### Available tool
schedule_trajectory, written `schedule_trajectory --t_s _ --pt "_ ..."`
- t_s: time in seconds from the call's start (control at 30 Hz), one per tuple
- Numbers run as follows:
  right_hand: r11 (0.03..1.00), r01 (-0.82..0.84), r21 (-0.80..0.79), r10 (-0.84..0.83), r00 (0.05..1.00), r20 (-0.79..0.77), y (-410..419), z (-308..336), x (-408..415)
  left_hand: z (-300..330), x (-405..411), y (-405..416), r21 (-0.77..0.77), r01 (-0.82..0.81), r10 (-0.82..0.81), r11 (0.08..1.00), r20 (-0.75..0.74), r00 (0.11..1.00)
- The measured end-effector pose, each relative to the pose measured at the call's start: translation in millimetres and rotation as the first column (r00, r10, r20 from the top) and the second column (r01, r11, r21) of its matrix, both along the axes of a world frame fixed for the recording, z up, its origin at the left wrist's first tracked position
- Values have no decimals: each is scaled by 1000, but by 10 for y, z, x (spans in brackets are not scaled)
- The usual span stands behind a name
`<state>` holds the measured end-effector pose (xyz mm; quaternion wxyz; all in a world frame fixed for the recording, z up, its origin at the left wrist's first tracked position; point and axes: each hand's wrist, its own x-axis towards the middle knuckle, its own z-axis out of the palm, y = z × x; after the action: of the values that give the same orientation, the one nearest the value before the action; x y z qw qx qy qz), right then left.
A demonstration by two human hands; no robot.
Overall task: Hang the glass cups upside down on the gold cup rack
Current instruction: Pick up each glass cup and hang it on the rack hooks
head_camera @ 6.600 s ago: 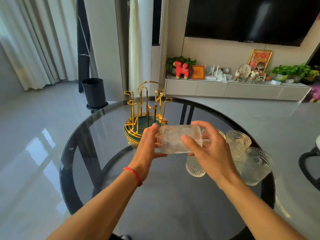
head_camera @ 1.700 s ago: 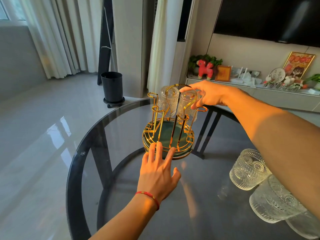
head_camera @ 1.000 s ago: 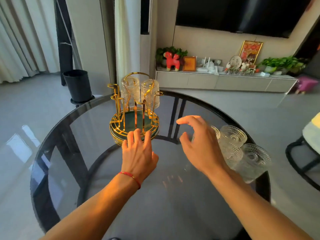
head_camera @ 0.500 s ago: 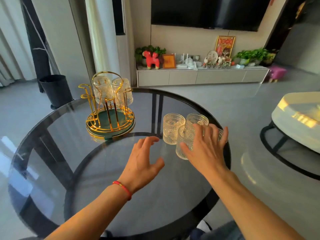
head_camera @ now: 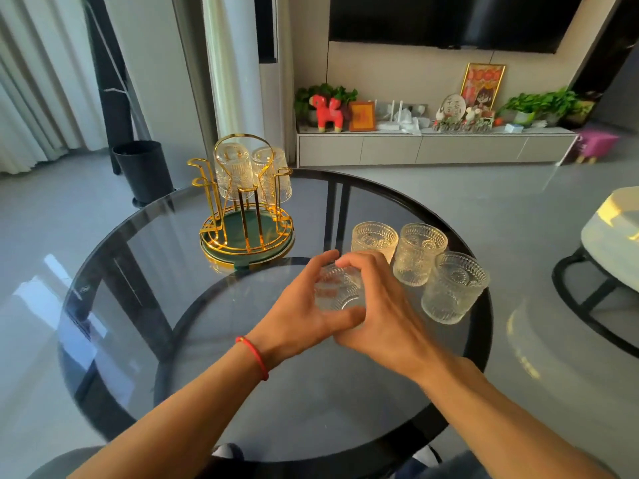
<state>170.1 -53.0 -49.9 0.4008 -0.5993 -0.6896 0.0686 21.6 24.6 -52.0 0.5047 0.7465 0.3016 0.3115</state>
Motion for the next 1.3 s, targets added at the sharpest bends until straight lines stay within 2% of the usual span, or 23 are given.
schedule_trajectory --t_s 0.07,0.1,0.17,0.23,0.33,0.4,0.47,0.53,0.6,0.67,0.7,0.73,0.8,0.83,0.9,1.07,1.3 --pt "997 -79 -24 77 994 -78 84 12 -95 47 -99 86 72 -67 71 995 -47 996" --pt "993 -104 -46 98 988 -120 136 27 -123 69 -164 140 32 -98 99 995 -20 995" --pt "990 -107 -96 88 979 -186 251 72 -133 124 -297 253 -171 -133 152 976 104 983" --pt "974 -67 -218 1 956 -292 359 82 -117 168 -408 374 -345 -135 219 929 217 951" --pt "900 -156 -408 -127 800 -587 485 29 -210 143 -508 524 -501 -65 270 863 349 897" --pt "900 -219 -378 -139 677 -723 560 15 -322 93 -539 609 -535 10 247 845 407 880" --pt "919 -238 -315 -120 593 -796 643 27 -401 48 -572 691 -508 91 175 856 452 874" --pt "942 -216 -255 -90 569 -817 734 49 -452 39 -624 779 -464 168 98 870 498 862" --pt "974 -119 -194 -67 664 -744 842 85 -461 41 -698 895 -450 132 107 883 467 878" --pt "990 -23 -139 -61 817 -573 967 187 -453 1 -799 1012 -410 -42 196 911 340 920" --pt "993 -6 -117 -54 862 -504 1035 272 -452 -40 -849 1056 -351 -151 252 924 264 931" --pt "996 -12 -91 -32 881 -473 1107 381 -460 -94 -894 1093 -241 -263 309 934 177 934" --pt "999 -41 -11 33 910 -414 1271 641 -507 -249 -959 1156 124 -372 384 920 -91 919" --pt "998 -52 34 61 928 -368 1374 790 -560 -335 -975 1179 273 -344 410 898 -239 880" --pt "992 -63 107 90 958 -274 1610 1096 -721 -508 -976 1219 420 -255 432 871 -407 805" --pt "979 -11 203 30 996 -88 2234 1656 -1172 -791 -945 1280 577 -173 498 798 -470 729" --pt "996 84 21 -85 996 38 2876 1665 -1405 -868 -911 1294 645 -198 566 738 -432 702"
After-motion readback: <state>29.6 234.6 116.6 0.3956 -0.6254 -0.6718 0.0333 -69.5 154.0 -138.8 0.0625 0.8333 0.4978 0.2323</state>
